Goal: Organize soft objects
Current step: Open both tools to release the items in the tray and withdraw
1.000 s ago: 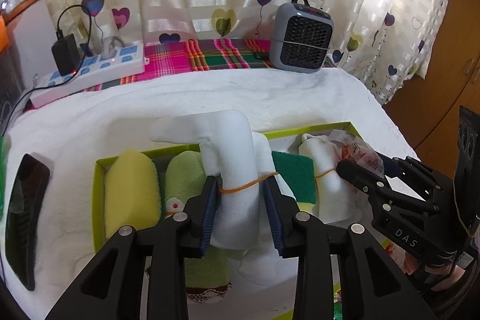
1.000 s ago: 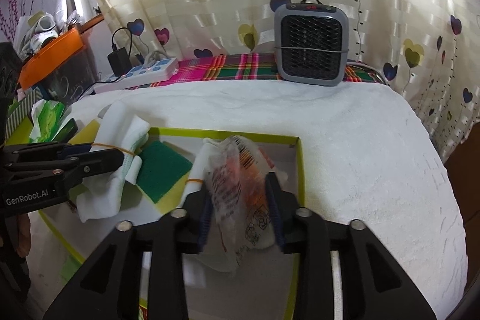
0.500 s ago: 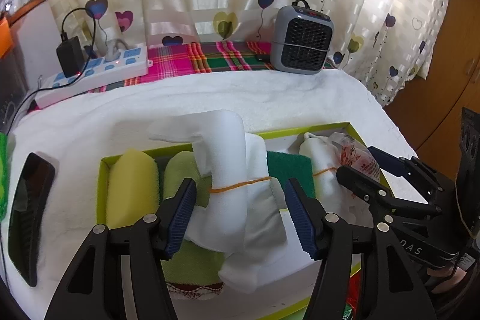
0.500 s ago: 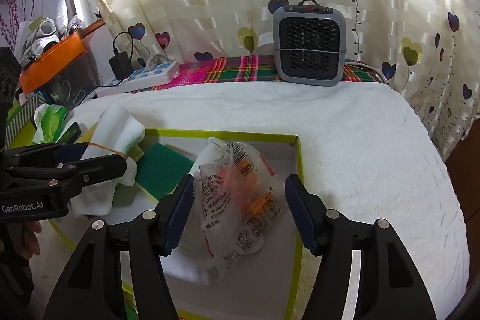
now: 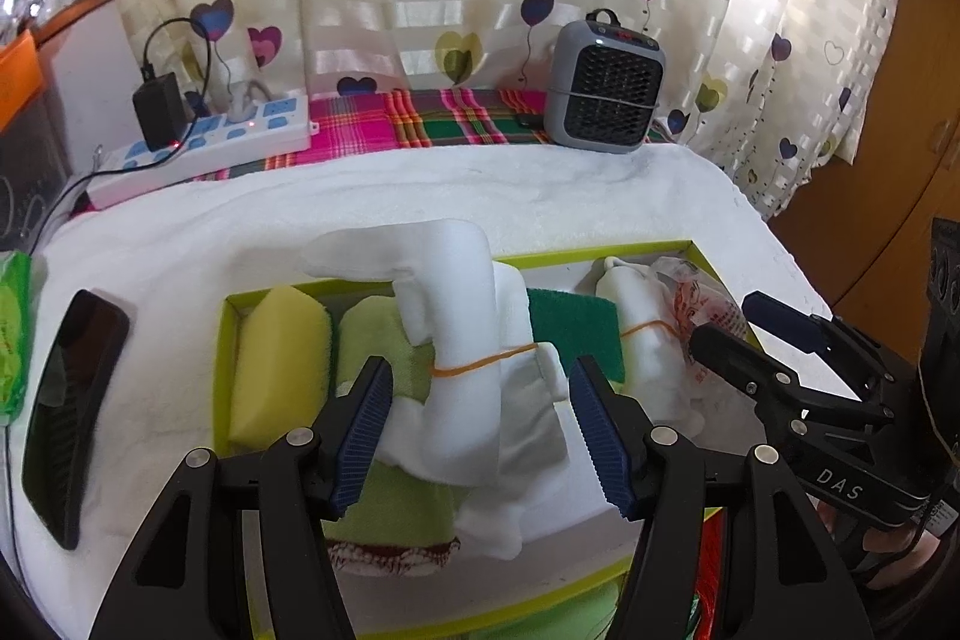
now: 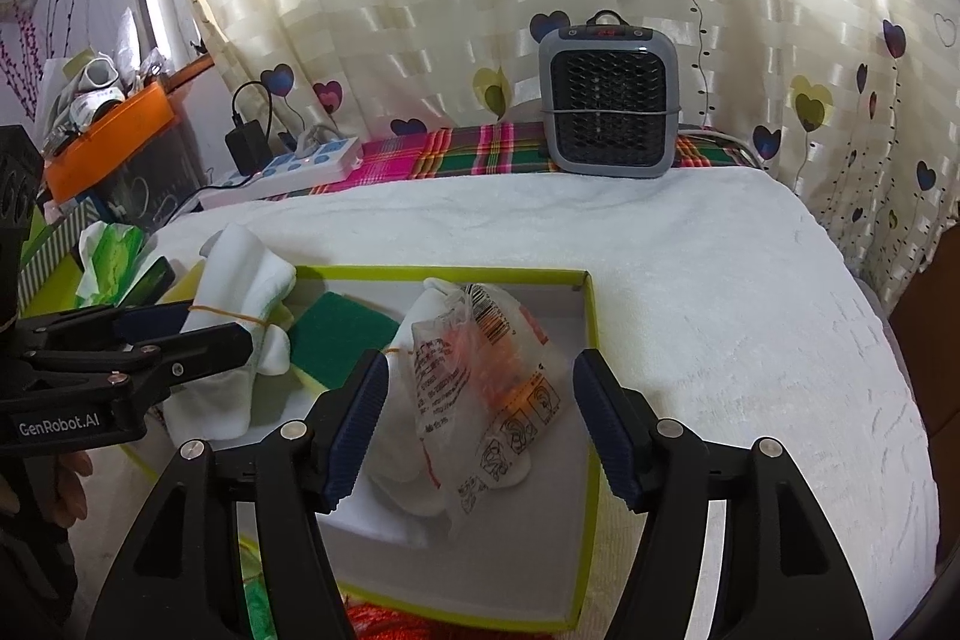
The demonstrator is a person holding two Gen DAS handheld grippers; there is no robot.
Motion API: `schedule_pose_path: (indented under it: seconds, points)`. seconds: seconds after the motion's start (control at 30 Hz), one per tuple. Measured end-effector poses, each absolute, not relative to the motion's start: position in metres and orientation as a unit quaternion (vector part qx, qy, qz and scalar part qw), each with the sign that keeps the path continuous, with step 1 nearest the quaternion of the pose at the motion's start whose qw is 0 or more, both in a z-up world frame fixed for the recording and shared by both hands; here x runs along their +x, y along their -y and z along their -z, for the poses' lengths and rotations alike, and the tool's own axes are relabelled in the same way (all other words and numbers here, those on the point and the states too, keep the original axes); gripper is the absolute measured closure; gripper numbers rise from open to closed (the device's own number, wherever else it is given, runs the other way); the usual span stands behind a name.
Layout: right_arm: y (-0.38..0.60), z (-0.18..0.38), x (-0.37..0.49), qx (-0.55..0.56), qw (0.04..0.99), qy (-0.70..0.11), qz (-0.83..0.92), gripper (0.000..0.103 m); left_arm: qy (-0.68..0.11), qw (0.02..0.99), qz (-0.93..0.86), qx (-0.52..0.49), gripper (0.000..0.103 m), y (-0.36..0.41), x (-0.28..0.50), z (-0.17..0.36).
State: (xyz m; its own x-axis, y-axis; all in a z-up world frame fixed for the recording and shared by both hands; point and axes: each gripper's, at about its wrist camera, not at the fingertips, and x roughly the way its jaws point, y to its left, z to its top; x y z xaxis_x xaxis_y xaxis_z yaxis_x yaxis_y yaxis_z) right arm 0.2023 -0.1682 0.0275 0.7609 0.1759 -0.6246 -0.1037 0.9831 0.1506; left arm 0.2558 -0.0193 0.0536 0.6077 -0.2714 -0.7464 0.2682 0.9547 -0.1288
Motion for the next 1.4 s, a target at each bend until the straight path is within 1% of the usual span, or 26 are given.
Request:
schedule_pose_path:
  seconds: [0.8, 1.27, 1.4]
  points:
    - [0.169, -0.04, 0.157, 0.075, 0.94, -0.321, -0.083, 0.038, -0.393, 0.908, 0.146, 0.0, 0.042, 0.011, 0.2, -0.067]
    - [0.171, -0.036, 0.122, 0.082, 0.937, -0.324, -0.096, 0.038, -0.397, 0.903, 0.162, -0.023, 0.042, -0.006, 0.163, -0.059]
    - [0.168, -0.033, 0.109, 0.081, 0.933, -0.333, -0.113, 0.038, -0.41, 0.895, 0.171, -0.033, 0.042, -0.011, 0.155, -0.05]
